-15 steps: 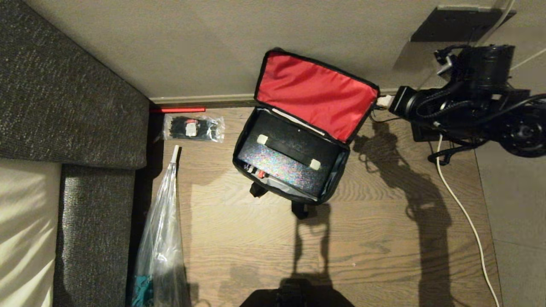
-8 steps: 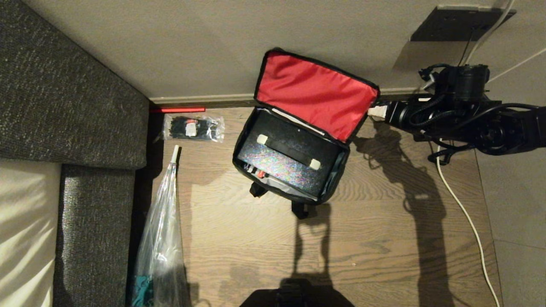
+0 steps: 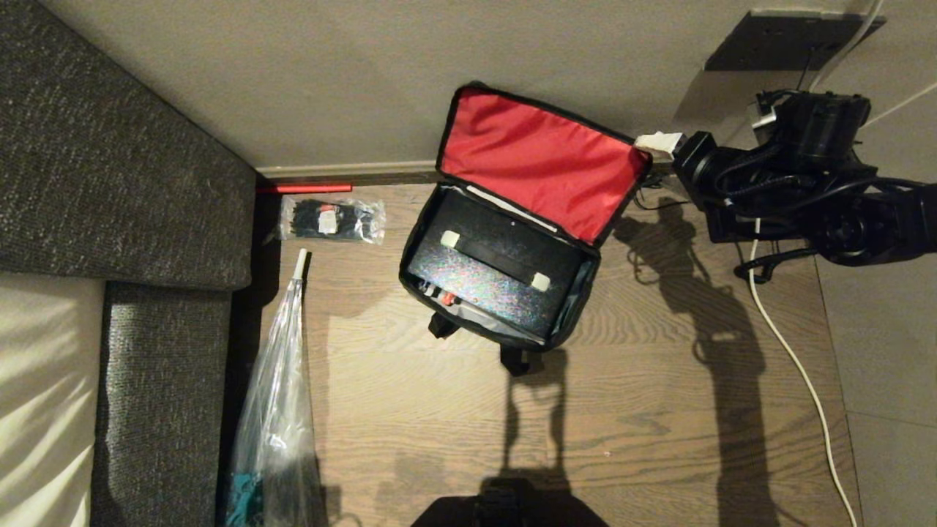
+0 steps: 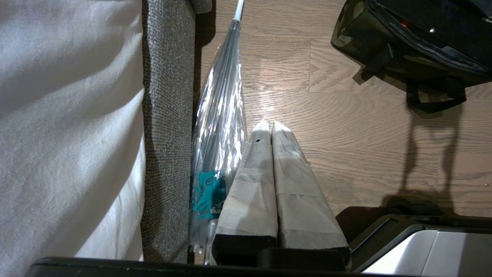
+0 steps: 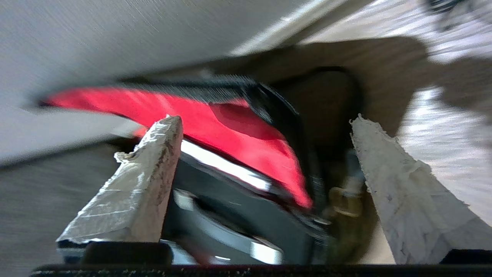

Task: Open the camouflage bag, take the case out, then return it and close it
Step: Place the black box back

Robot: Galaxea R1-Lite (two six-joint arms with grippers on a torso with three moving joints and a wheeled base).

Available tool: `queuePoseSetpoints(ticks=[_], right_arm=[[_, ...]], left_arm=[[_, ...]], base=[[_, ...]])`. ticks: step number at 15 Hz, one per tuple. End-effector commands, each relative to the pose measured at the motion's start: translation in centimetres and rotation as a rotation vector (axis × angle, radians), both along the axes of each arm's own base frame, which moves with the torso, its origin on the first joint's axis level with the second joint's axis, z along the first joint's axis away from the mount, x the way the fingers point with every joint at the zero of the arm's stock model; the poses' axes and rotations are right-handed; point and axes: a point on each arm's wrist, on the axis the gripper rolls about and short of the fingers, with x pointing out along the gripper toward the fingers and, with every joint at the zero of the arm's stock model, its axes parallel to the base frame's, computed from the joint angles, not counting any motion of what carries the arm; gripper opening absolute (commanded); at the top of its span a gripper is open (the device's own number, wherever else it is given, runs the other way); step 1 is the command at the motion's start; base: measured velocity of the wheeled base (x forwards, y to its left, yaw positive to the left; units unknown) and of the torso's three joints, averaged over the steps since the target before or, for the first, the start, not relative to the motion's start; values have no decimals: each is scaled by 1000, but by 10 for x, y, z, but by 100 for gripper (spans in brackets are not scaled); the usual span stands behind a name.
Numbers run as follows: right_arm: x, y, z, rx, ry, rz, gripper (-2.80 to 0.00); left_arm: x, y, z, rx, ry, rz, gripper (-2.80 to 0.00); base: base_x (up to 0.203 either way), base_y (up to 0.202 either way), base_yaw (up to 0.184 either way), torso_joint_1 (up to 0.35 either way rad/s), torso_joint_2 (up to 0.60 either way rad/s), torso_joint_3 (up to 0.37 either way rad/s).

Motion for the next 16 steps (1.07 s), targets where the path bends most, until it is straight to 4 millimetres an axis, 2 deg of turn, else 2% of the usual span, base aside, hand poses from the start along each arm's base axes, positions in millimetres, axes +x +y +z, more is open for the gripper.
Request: queuePoseSetpoints(ticks=[1, 5, 10, 12, 16], right_arm=[[5, 2, -1, 173, 2, 83, 0], [11, 4, -4, 206, -38, 137, 0], [9, 5, 2, 249, -86, 185, 0], [-1, 5, 14, 410, -33, 263, 0], [-29, 9, 9, 433, 108, 324, 0]], left_arm=[[0, 0, -1, 0, 1, 2, -280], [0, 0, -1, 0, 1, 1, -280], [0, 0, -1, 0, 1, 1, -280], [0, 0, -1, 0, 1, 1, -280], [0, 0, -1, 0, 1, 1, -280]], base=[[0, 0, 0, 0, 0, 0], [0, 0, 0, 0, 0, 0], [0, 0, 0, 0, 0, 0], [0, 0, 0, 0, 0, 0], [0, 0, 0, 0, 0, 0]])
